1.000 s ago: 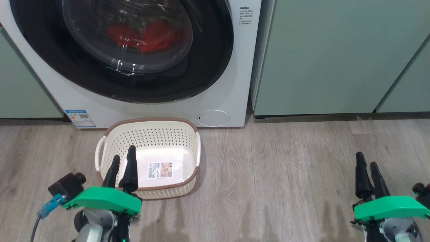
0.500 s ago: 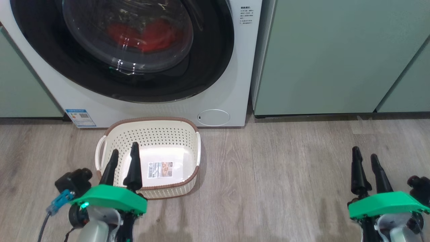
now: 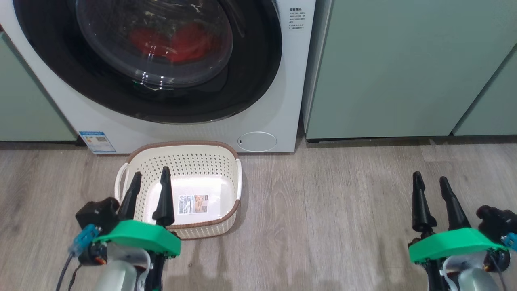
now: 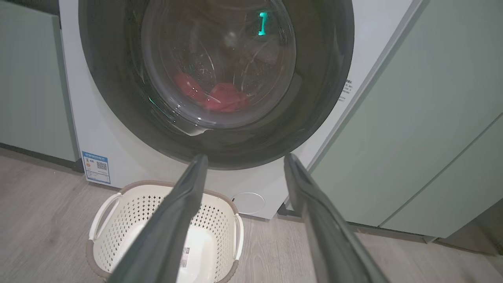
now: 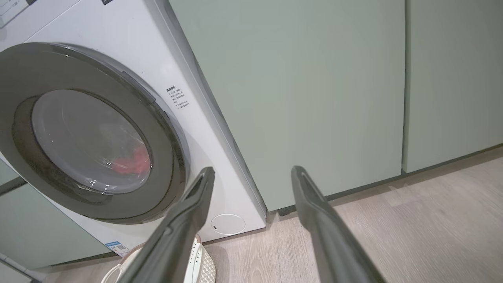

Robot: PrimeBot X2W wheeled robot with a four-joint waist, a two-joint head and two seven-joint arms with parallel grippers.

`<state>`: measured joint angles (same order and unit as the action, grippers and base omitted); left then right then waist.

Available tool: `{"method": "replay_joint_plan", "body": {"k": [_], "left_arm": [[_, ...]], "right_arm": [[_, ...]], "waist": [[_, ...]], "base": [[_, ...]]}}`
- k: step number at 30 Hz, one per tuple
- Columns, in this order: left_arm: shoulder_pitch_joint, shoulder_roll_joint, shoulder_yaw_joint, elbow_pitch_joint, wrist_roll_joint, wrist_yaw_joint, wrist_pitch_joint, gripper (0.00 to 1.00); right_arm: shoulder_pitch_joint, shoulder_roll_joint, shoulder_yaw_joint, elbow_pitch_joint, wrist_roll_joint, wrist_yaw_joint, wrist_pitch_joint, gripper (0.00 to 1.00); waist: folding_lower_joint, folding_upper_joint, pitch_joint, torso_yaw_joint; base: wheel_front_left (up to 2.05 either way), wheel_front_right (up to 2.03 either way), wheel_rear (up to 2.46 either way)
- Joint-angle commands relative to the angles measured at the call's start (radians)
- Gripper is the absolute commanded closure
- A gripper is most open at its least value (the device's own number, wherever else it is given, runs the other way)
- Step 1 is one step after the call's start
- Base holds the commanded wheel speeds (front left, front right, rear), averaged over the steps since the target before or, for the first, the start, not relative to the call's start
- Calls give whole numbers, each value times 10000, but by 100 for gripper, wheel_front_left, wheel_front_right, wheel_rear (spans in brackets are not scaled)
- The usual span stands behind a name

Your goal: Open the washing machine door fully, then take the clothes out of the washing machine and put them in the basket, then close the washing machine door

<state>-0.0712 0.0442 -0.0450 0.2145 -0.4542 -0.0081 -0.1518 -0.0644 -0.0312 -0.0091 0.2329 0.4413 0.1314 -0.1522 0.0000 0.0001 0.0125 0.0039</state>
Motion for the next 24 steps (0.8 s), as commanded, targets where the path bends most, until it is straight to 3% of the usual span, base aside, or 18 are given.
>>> {"method": "replay_joint_plan", "body": {"k": [1,24], "left_arm": [[-630,121,209,-305,404,49,-194,0],[-884,68,326,133,2896,117,-872,0]], "right_arm": [[-531,-143,246,-394,-391,-6,-189,0],[-715,-179,461,-112,-2638,-7,-868,0]], "waist": [[0,-1,-4,-4],[0,-1,-83,-44]], "base": [[0,0,0],[0,0,0]]}}
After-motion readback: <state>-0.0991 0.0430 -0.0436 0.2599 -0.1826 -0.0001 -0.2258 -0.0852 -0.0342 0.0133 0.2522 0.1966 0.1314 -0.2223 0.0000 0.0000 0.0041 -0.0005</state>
